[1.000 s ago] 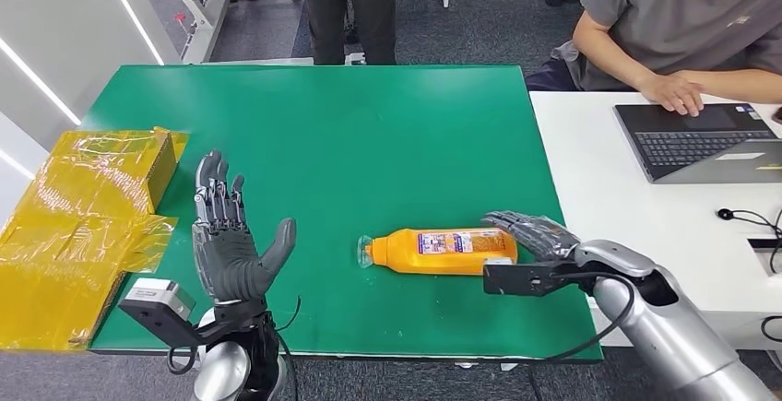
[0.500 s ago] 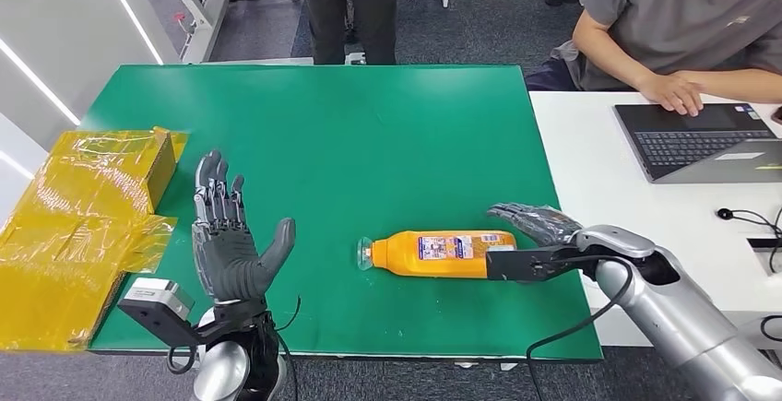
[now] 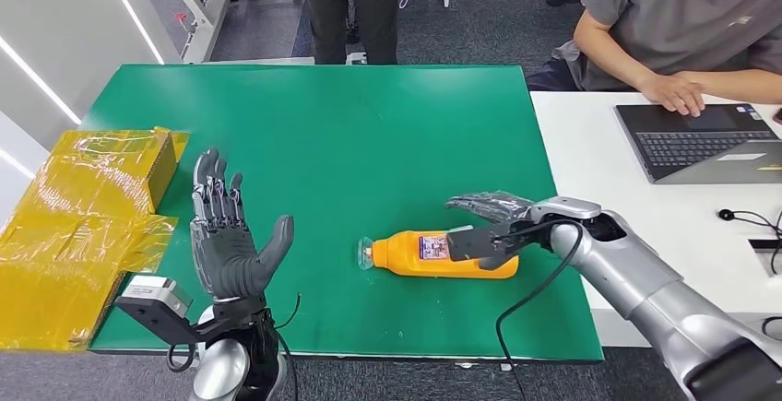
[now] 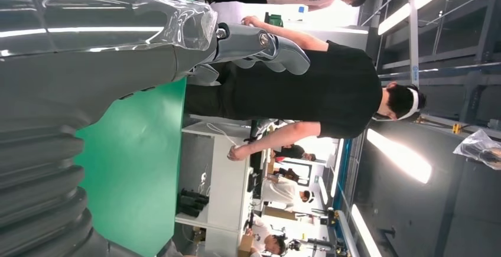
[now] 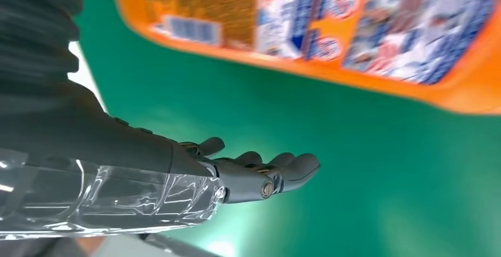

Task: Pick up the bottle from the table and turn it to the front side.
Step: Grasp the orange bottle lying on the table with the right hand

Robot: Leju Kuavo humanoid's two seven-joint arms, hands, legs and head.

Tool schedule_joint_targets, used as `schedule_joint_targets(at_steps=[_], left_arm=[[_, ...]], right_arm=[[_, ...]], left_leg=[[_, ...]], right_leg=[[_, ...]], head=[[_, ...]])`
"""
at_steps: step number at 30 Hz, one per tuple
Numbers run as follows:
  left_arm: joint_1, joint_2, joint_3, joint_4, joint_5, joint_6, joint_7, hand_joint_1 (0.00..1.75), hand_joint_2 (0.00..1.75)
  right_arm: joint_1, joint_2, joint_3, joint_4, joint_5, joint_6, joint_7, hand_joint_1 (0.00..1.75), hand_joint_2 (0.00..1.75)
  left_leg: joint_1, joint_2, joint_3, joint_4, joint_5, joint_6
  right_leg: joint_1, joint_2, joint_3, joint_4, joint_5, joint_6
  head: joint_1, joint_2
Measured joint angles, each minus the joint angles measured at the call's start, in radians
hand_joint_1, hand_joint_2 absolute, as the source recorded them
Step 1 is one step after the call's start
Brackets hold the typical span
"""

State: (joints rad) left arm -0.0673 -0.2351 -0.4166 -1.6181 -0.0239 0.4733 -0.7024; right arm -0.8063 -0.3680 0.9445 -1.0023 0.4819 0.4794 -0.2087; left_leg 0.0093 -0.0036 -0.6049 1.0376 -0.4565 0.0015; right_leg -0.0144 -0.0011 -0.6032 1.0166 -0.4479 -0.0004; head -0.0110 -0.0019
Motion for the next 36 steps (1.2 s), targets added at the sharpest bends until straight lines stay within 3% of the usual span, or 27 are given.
schedule_joint_targets(at_steps=[7,14,36], left_arm=[[-0.011,0.001,0.000,0.001,0.006,0.010,0.000,0.00,1.75],[-0.014,0.003,-0.001,0.001,0.011,0.022,0.000,0.00,1.75],[-0.044,0.007,-0.001,0.022,0.020,0.025,0.000,0.00,1.75]], right_arm=[[-0.026,0.082,0.048,0.105,-0.002,-0.029,-0.035,0.00,1.75],[-0.065,0.149,0.088,0.191,-0.028,0.018,-0.060,0.00,1.75],[-0.133,0.209,0.220,0.355,0.000,0.058,0.004,0.00,1.75]], left_leg=[[0.000,0.000,0.000,0.000,0.000,0.000],[0.000,0.000,0.000,0.000,0.000,0.000],[0.000,0.000,0.000,0.000,0.000,0.000]], right_leg=[[0.000,0.000,0.000,0.000,0.000,0.000],[0.000,0.000,0.000,0.000,0.000,0.000],[0.000,0.000,0.000,0.000,0.000,0.000]], head=[[0.000,0.000],[0.000,0.000],[0.000,0.000]])
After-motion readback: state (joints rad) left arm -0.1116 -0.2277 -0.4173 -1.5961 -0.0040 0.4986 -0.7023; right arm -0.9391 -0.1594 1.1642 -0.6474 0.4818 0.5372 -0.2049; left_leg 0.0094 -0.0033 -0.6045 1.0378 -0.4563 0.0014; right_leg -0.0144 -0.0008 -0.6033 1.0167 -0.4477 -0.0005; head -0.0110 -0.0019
